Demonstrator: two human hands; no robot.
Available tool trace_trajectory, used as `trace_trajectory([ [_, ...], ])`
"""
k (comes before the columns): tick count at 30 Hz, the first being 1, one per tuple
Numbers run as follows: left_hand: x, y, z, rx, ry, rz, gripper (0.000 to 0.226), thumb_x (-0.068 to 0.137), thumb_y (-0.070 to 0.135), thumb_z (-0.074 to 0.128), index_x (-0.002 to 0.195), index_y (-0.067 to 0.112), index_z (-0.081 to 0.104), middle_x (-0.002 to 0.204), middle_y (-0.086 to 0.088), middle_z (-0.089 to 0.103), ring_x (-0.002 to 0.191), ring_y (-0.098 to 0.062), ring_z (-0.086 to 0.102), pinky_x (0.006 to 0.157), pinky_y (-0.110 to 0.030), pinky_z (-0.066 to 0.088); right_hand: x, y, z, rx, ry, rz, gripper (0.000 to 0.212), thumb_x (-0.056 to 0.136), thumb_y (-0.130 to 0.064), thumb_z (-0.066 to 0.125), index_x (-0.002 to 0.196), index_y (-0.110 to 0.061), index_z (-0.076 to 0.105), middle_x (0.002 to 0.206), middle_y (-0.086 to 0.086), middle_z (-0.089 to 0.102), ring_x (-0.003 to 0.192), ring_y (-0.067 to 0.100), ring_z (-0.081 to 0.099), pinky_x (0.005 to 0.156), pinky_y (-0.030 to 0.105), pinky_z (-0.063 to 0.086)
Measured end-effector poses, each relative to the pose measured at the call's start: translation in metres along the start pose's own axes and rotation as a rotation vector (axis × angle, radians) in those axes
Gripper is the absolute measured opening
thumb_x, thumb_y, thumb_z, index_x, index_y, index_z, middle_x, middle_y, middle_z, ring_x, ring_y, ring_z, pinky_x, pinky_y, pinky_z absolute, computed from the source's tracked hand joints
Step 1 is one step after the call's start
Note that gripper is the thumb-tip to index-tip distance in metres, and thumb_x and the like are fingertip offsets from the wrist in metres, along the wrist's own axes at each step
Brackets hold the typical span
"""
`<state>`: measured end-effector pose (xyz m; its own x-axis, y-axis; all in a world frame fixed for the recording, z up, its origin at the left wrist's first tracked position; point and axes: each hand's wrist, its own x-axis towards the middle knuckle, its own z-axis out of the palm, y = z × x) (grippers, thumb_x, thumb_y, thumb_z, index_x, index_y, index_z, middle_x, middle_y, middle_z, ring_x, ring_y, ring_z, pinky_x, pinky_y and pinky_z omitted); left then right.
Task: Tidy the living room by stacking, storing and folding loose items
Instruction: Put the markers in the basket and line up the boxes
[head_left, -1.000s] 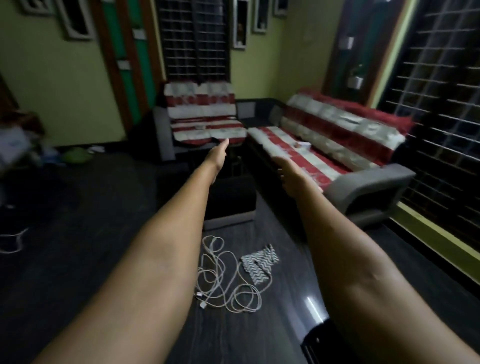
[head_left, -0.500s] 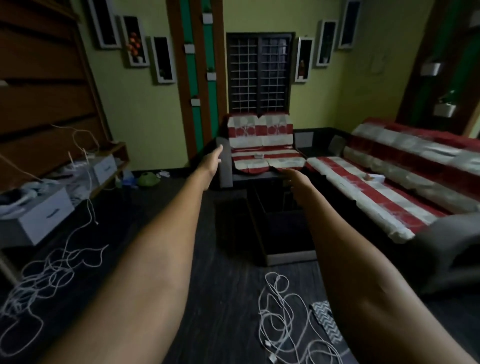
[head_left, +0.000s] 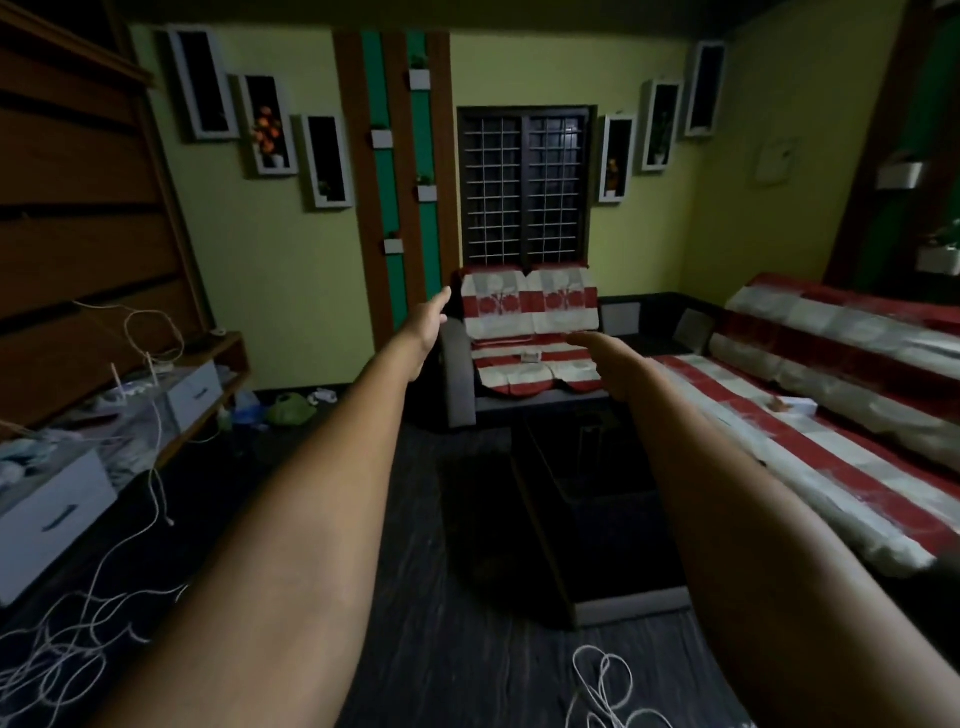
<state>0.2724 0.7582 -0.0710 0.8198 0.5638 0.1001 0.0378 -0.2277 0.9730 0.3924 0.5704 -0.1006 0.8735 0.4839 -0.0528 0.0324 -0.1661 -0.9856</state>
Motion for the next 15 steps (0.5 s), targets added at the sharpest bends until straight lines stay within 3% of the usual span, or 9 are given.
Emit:
trace_trajectory([
  [7, 0.155, 0.027, -0.009, 0.014, 0.002, 0.033, 0.059, 0.102, 0.046, 0.026, 0.151, 0.014, 0.021, 0.157, -0.011, 0.024, 0.146, -0.027, 0.016, 0.116, -0.039, 0.014, 0.165, -0.035, 0.023, -0.05, -0.066, -0.002, 0.07, 0.091, -0.047, 0.054, 0.148, -0.016, 0.028, 0.154, 0.01, 0.027, 0.141, 0.032, 0.026, 0.116, 0.049, 0.019],
  [10, 0.226, 0.036, -0.023, -0.037, 0.026, 0.091, 0.058, 0.102, 0.043, 0.027, 0.151, 0.013, 0.02, 0.157, -0.009, 0.023, 0.146, -0.026, 0.015, 0.118, -0.04, 0.012, 0.24, -0.065, 0.032, -0.033, -0.039, -0.042, 0.063, 0.092, -0.046, 0.053, 0.144, -0.016, 0.036, 0.152, 0.011, 0.033, 0.136, 0.033, 0.035, 0.113, 0.05, 0.027],
  [15, 0.333, -0.016, -0.047, -0.032, 0.05, 0.001, 0.057, 0.102, 0.042, 0.026, 0.152, 0.015, 0.018, 0.158, -0.009, 0.02, 0.146, -0.028, 0.014, 0.118, -0.042, 0.013, 0.348, -0.068, 0.063, -0.091, -0.047, -0.039, 0.062, 0.095, -0.043, 0.049, 0.148, -0.015, 0.029, 0.157, 0.011, 0.021, 0.142, 0.033, 0.022, 0.115, 0.05, 0.019],
])
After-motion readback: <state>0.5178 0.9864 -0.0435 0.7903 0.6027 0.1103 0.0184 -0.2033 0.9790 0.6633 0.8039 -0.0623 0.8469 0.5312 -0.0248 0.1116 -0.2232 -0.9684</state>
